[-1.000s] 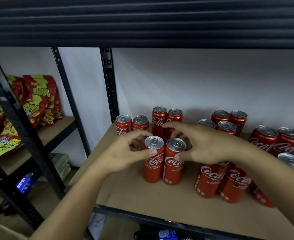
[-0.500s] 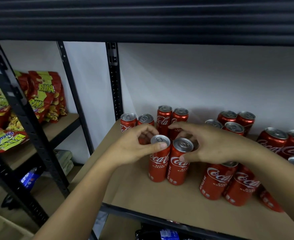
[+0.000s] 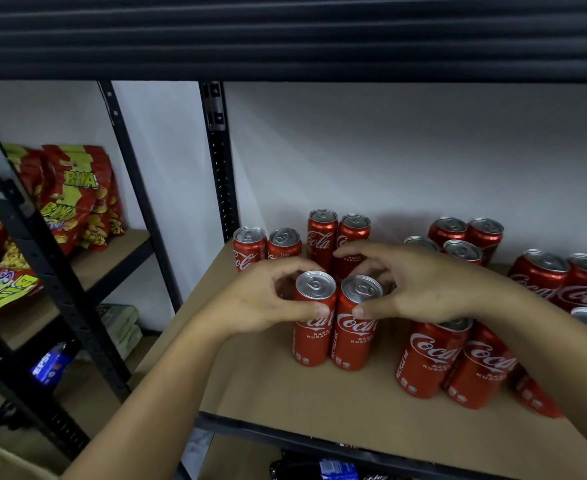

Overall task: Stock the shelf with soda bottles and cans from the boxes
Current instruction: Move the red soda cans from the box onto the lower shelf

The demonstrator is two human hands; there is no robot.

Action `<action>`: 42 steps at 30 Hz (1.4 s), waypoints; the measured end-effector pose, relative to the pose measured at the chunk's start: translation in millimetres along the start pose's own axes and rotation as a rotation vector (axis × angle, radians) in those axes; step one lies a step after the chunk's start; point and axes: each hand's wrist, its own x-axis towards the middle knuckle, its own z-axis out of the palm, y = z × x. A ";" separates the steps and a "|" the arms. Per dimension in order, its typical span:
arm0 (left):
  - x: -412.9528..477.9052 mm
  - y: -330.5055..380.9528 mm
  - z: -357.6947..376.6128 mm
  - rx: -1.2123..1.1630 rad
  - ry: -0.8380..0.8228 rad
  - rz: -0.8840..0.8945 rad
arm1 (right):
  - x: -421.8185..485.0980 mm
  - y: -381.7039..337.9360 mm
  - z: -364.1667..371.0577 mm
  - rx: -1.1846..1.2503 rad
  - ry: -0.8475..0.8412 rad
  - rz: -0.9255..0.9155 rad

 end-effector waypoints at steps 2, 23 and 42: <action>1.0 -0.7 0.5 -0.021 -0.009 0.005 | -1.3 -0.7 -0.2 0.005 0.001 -0.002; 2.0 7.8 -1.2 -0.065 -0.107 -0.032 | -20.1 -3.9 -11.2 -0.050 -0.022 -0.015; 189.0 19.2 -53.6 1.011 -0.359 -0.086 | 123.7 20.7 -59.0 -0.532 0.031 0.128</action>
